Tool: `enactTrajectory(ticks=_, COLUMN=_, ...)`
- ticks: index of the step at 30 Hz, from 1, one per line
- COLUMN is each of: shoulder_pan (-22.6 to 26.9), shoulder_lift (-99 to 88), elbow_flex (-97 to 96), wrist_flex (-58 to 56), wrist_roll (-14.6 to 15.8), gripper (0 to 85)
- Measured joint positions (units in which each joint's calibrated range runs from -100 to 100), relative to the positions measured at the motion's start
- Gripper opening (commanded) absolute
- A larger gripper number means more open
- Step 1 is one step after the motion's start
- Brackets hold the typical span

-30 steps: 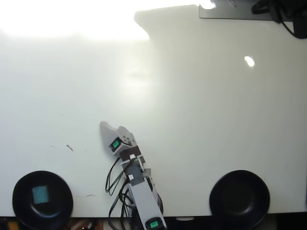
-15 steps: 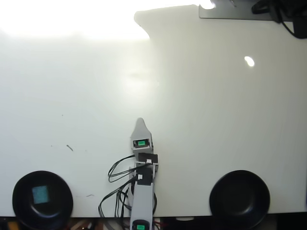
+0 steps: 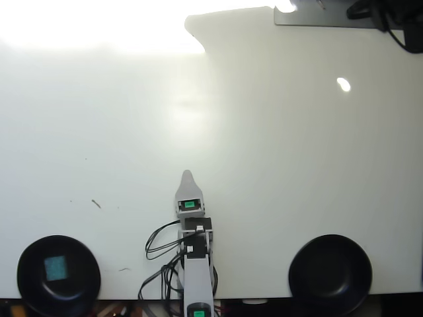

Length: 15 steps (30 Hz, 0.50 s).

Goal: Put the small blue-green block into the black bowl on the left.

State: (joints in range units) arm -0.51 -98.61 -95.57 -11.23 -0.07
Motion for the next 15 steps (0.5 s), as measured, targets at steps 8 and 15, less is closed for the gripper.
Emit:
enactTrajectory(ticks=8, shoulder_pan=3.8, shoulder_lift=0.0, elbow_flex=-1.7, wrist_flex=2.4, wrist_roll=5.5, gripper=47.0)
enactTrajectory(ticks=15, shoulder_pan=3.8, shoulder_lift=0.0, elbow_flex=-2.2, wrist_flex=2.7, wrist_roll=5.5, gripper=48.6)
